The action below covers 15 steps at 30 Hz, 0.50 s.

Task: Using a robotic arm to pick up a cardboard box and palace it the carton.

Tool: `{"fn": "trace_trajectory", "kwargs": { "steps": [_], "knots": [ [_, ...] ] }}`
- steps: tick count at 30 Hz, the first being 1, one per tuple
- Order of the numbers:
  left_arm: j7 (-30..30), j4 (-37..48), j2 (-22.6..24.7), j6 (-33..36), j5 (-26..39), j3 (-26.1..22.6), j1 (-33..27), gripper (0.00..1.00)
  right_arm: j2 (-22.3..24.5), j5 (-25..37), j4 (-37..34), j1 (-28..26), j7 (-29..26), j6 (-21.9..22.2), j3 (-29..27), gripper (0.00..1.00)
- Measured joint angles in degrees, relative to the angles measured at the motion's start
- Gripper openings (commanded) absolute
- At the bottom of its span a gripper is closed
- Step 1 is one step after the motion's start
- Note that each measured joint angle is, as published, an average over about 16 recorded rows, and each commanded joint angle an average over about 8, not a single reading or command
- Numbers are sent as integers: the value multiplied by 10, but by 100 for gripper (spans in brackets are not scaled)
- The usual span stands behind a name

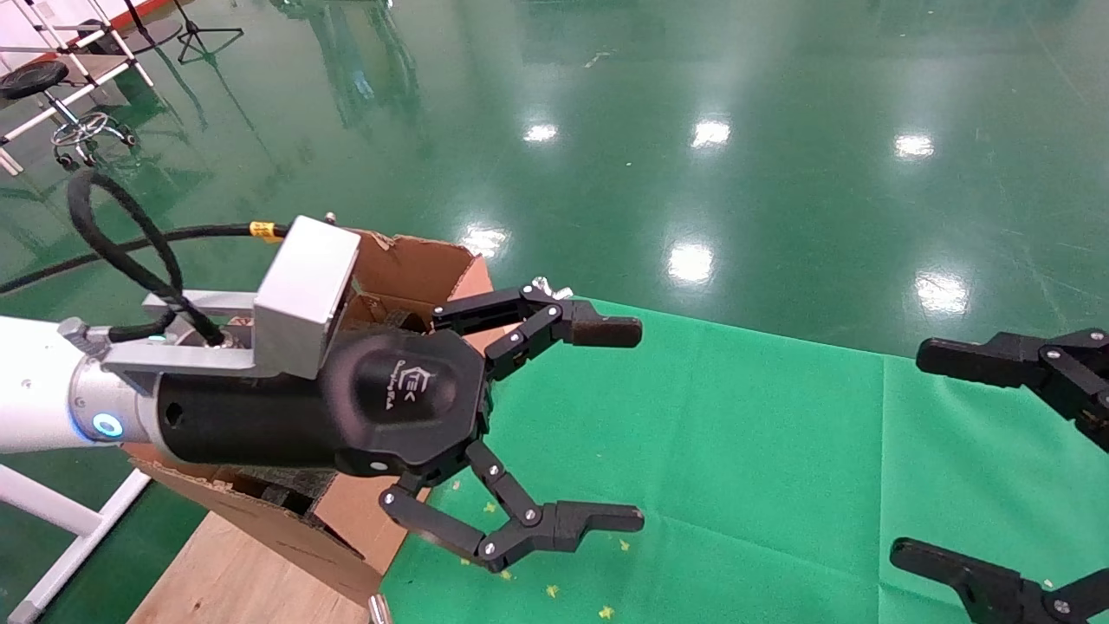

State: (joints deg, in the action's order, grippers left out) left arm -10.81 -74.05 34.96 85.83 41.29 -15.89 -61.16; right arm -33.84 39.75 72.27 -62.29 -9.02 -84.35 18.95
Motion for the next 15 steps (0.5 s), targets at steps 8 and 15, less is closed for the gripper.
{"fn": "trace_trajectory", "kwargs": {
  "steps": [8,15],
  "knots": [
    [0,3,0,-1,3,-1,-2,100,0,0,0,0,0,0,0,100],
    [0,4,0,-1,4,-1,-3,100,0,0,0,0,0,0,0,100]
  ]
}}
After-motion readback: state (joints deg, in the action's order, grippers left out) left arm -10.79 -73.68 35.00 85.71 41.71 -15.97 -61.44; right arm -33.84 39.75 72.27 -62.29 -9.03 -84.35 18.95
